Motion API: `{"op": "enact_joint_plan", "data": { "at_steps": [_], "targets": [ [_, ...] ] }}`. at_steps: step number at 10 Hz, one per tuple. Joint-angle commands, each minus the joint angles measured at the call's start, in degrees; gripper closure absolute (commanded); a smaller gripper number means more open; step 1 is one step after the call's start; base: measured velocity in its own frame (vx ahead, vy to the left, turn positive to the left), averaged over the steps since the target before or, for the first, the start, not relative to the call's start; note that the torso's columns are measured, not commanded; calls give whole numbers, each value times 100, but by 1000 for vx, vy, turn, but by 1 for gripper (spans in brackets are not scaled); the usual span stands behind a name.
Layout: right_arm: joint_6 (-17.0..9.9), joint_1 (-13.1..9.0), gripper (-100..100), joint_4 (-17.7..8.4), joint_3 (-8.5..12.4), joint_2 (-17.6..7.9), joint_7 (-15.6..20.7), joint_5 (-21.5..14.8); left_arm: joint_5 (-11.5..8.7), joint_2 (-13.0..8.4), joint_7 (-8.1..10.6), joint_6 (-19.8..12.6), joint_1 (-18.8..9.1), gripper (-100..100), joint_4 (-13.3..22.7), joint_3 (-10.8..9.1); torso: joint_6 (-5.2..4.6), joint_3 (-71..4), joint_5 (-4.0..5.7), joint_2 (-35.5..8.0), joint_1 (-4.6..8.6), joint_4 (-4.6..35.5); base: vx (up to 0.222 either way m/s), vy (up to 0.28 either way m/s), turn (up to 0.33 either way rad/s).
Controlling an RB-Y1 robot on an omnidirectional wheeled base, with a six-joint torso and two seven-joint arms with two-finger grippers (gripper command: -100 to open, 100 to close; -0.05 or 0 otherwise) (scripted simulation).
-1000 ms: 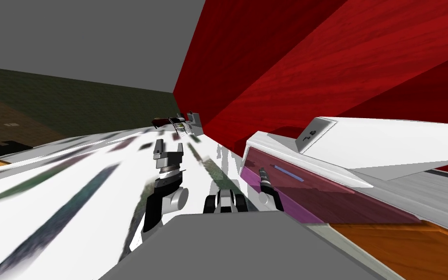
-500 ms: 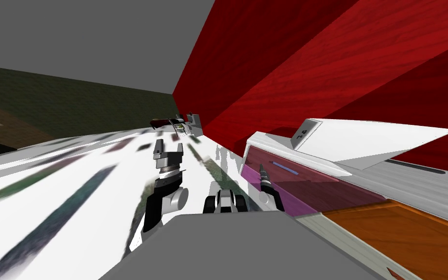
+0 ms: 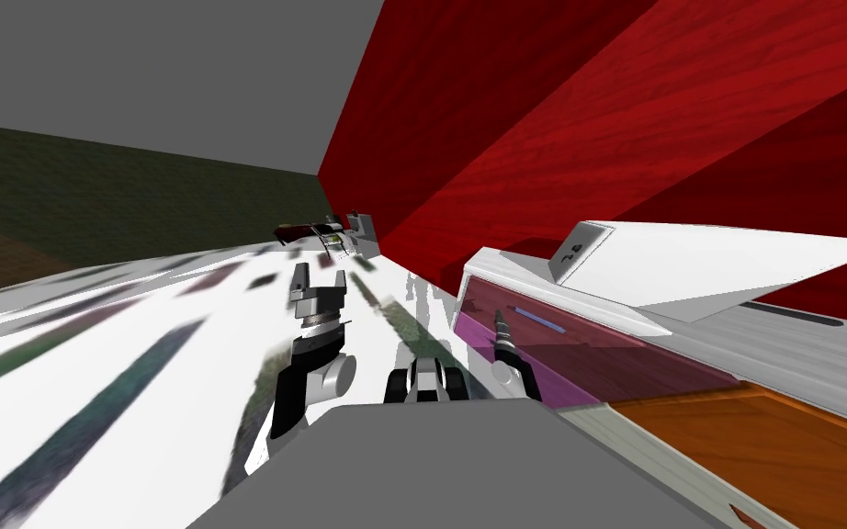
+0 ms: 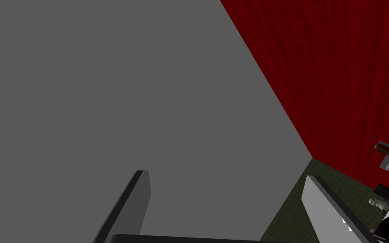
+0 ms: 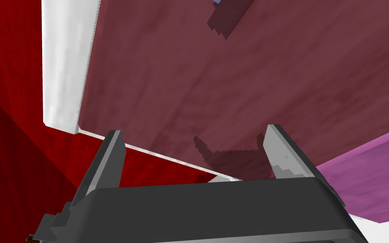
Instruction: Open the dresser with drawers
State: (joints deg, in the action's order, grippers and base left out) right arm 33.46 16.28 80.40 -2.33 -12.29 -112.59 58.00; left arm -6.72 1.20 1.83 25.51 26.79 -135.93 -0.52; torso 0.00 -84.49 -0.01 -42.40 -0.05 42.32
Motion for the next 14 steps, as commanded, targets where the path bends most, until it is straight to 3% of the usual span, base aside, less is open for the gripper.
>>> {"op": "enact_joint_plan", "data": {
  "at_steps": [1, 14],
  "targets": [
    [-98, 90, -100, 203, 61, 27, -117, 267, 0, 0, 0, 0, 0, 0, 0, 0, 0, -4, 0, 6, 1, -2, 34, -4, -52],
    [-671, 591, -100, 1348, 424, 227, -748, 1873, 0, 0, 0, 0, 0, 0, 0, 0, 0, -6, 1, 9, 4, -3, 52, -12, -62]
  ]
}}
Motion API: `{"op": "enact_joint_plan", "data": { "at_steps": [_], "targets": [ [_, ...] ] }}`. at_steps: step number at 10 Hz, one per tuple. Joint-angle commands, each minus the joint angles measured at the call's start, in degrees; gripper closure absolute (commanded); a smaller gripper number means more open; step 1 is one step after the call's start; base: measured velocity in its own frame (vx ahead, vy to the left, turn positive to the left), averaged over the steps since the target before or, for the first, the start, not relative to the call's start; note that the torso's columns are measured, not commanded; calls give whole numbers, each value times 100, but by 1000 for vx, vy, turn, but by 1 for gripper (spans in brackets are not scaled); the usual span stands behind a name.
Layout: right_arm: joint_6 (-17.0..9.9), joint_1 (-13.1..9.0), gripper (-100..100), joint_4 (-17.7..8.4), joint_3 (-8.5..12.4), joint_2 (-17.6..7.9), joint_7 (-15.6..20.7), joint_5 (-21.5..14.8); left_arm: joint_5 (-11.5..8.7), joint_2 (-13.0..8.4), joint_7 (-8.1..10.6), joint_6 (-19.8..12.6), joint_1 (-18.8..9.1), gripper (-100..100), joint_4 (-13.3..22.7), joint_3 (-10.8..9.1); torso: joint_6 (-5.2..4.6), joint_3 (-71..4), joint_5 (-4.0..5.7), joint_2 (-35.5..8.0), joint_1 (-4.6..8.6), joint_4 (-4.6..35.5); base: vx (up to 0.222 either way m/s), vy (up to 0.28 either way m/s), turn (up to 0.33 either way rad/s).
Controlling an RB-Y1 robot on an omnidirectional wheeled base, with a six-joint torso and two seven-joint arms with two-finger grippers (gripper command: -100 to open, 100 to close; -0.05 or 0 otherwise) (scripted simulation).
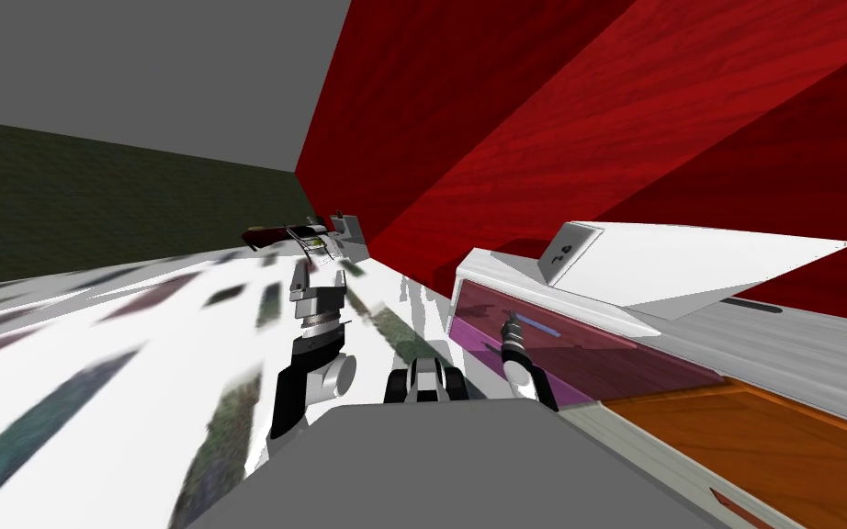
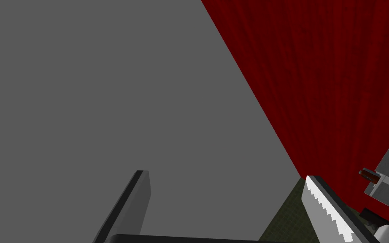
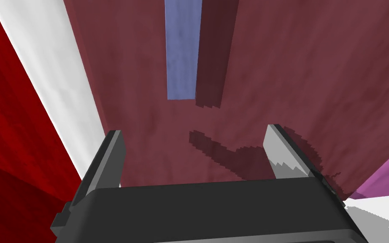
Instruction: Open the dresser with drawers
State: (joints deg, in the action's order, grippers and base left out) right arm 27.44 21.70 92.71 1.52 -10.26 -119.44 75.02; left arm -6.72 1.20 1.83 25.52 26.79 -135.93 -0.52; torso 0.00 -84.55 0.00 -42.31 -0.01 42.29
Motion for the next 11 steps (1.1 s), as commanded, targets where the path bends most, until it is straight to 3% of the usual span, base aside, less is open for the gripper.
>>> {"op": "enact_joint_plan", "data": {
  "at_steps": [1, 7, 10, 11],
  "targets": [
    [-109, 83, -100, 190, 64, 38, -99, 276, 0, 0, 0, 0, 0, 0, 0, 0, -1, 0, 0, 1, 1, 0, 47, -7, -60],
    [-353, 282, -100, 633, 212, 124, -321, 913, 0, 0, 0, 0, 0, 0, 0, 0, 1, -3, 0, 4, 1, -1, 48, -8, -54],
    [-362, 283, -100, 622, 232, 98, -285, 902, 0, -1, 0, 0, 0, 0, 0, 0, 0, -8, 3, 17, 16, -3, 58, -32, -4],
    [-370, 285, 100, 627, 237, 95, -280, 909, 0, 0, 0, 0, 0, 0, 0, 0, 0, -5, 3, 6, 4, -3, 9, -6, 1]
  ]
}}
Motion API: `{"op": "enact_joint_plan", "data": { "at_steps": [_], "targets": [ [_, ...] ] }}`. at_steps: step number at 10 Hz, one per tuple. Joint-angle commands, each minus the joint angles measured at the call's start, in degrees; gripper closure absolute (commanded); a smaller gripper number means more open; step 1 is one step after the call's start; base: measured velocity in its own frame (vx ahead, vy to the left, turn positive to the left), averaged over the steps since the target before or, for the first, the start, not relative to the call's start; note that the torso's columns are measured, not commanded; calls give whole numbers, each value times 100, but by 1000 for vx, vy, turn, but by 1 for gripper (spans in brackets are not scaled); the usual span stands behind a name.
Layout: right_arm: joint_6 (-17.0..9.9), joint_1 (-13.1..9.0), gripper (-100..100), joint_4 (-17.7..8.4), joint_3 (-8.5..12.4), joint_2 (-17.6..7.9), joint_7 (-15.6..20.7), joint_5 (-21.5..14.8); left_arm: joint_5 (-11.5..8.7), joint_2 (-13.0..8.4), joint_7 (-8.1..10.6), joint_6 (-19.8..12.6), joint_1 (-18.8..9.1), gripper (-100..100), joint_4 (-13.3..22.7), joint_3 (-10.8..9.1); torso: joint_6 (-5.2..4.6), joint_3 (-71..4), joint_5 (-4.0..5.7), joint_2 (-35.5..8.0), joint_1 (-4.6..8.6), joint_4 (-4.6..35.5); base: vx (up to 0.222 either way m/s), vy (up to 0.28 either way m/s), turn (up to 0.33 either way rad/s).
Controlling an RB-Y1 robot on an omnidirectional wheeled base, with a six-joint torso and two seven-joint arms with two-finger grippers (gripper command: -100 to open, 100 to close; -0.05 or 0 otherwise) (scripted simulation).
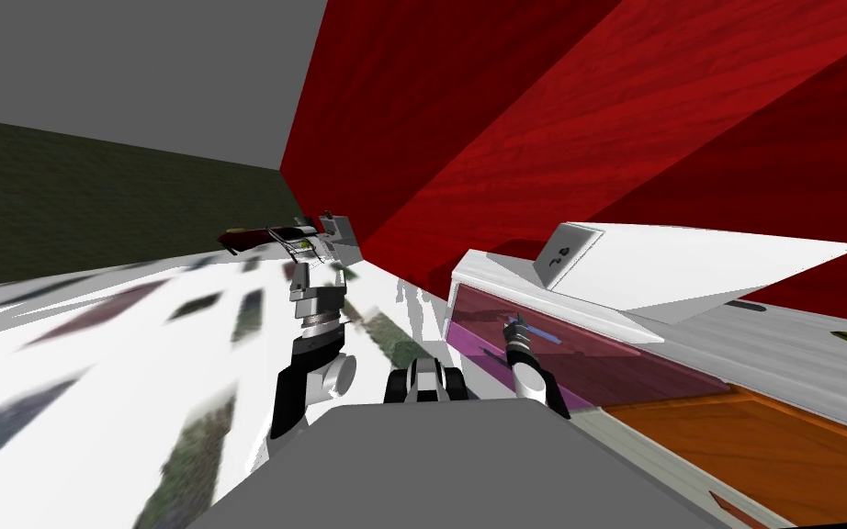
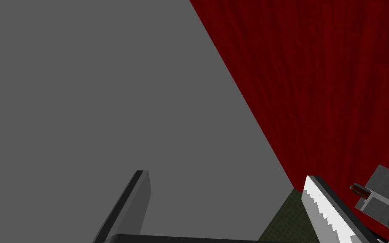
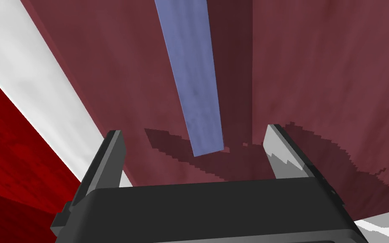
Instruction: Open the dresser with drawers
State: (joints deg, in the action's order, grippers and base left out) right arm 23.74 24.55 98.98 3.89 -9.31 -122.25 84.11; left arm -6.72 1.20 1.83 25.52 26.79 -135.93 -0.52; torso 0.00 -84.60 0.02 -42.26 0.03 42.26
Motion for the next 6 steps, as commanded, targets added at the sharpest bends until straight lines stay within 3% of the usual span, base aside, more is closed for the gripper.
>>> {"op": "enact_joint_plan", "data": {
  "at_steps": [1, 6],
  "targets": [
    [-22, 50, 100, 68, -6, -13, 8, 19, 0, 0, 0, 0, 0, 0, 0, 0, 0, 11, -5, -15, -12, 5, -62, 55, -10],
    [-95, 165, 100, 179, -28, -23, 49, 79, 0, 2, 0, -1, -2, 0, 1, 2, -12, 17, -31, -36, -23, 28, -125, 109, -24]
  ]
}}
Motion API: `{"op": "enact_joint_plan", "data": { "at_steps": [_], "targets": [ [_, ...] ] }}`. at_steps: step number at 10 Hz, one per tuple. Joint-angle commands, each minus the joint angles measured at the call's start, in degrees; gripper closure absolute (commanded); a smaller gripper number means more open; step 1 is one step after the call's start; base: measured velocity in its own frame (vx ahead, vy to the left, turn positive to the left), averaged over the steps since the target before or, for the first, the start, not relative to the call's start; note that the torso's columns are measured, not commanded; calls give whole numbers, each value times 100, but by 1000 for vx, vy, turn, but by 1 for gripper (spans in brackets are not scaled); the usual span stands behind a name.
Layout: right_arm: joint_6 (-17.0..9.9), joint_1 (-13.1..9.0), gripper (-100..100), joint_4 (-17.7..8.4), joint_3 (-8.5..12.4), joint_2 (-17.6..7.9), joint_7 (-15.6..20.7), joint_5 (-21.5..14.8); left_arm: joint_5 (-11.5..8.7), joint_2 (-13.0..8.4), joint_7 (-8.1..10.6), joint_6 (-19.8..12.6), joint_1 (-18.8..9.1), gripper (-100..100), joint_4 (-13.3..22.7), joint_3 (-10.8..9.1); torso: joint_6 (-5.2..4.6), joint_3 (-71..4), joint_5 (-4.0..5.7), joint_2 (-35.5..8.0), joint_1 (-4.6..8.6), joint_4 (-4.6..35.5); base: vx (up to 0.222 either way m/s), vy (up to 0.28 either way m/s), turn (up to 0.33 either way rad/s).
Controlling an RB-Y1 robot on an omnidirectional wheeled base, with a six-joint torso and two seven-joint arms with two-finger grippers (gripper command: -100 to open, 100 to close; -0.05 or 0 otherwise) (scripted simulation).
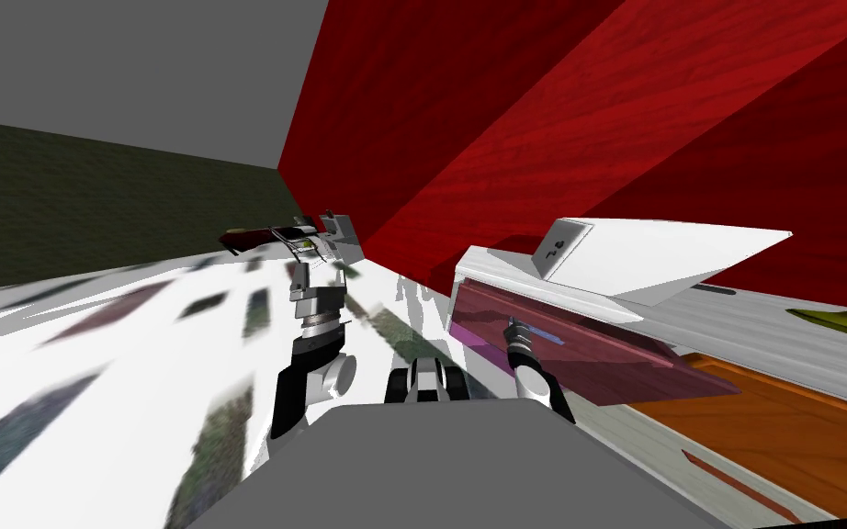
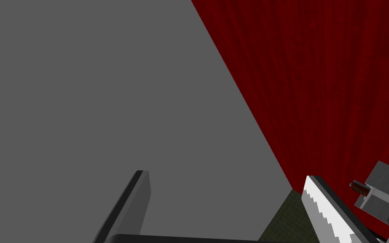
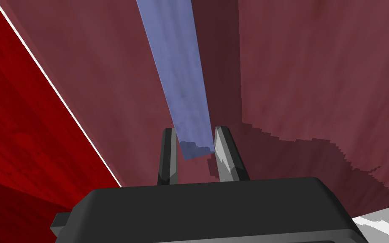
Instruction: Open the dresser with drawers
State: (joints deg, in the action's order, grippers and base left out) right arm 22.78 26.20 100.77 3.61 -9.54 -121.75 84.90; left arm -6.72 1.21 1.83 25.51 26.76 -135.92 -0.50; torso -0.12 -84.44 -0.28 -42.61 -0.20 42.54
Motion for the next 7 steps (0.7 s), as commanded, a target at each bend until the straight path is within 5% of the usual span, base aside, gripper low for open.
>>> {"op": "enact_joint_plan", "data": {
  "at_steps": [1, 5, 6, 7],
  "targets": [
    [-3, 33, 100, 21, -29, 7, -3, -13, 0, -1, 0, 0, 1, 0, 0, -1, 6, -16, 0, 29, 19, -2, -107, 74, -12],
    [8, 70, 100, 60, -71, 13, -14, -49, 0, 0, 0, 0, 0, 0, 0, 0, 7, 2, 4, 1, -2, -3, -148, 109, -19],
    [-159, 373, -100, 323, 35, -120, 15, 188, 0, -1, 0, 0, 1, 0, 0, -1, 7, -17, 3, 33, 21, -4, 45, 56, -80],
    [-239, 514, -100, 477, 99, -192, 32, 307, 0, -1, 0, 0, 3, 0, -1, -1, 5, -37, 14, 67, 21, -24, 98, 63, -85]
  ]
}}
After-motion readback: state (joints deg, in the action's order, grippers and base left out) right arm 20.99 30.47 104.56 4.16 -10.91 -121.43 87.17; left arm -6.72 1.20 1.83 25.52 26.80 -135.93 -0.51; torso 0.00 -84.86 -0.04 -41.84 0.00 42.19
